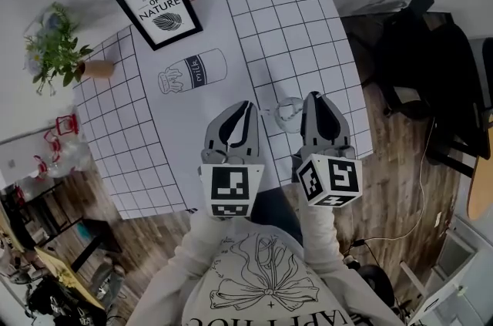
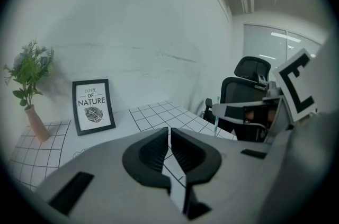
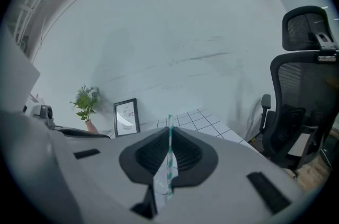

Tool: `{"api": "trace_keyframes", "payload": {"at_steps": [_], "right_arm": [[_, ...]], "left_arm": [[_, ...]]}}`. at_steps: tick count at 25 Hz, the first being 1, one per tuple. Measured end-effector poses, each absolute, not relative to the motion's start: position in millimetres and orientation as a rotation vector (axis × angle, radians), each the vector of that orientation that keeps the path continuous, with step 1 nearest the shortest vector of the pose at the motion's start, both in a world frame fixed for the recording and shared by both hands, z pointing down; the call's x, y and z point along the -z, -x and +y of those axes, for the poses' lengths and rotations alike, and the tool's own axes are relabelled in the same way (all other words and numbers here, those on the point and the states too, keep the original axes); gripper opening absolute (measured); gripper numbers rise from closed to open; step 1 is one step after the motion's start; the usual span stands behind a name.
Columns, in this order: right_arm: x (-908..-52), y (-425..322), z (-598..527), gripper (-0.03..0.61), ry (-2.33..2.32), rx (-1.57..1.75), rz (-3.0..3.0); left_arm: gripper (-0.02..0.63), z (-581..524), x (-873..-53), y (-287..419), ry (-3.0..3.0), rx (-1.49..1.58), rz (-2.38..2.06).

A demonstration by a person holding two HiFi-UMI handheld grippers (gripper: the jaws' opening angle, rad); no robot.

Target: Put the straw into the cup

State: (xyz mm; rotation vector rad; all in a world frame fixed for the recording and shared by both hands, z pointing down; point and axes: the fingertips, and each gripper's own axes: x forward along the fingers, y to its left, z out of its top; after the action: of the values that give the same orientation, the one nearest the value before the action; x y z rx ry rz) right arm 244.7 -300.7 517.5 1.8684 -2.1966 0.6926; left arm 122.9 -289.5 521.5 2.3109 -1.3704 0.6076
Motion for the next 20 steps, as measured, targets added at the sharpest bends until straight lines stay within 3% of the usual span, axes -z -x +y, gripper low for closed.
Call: {"api": "trace_keyframes", "payload": {"at_steps": [20], "right_arm": [[-513.7, -242.9, -306.0, 0.031, -1.899, -0.650, -2.205]], "left_arm": [[0.015, -289.0, -512.8, -113.5, -2.311, -0.573, -1.398]]}}
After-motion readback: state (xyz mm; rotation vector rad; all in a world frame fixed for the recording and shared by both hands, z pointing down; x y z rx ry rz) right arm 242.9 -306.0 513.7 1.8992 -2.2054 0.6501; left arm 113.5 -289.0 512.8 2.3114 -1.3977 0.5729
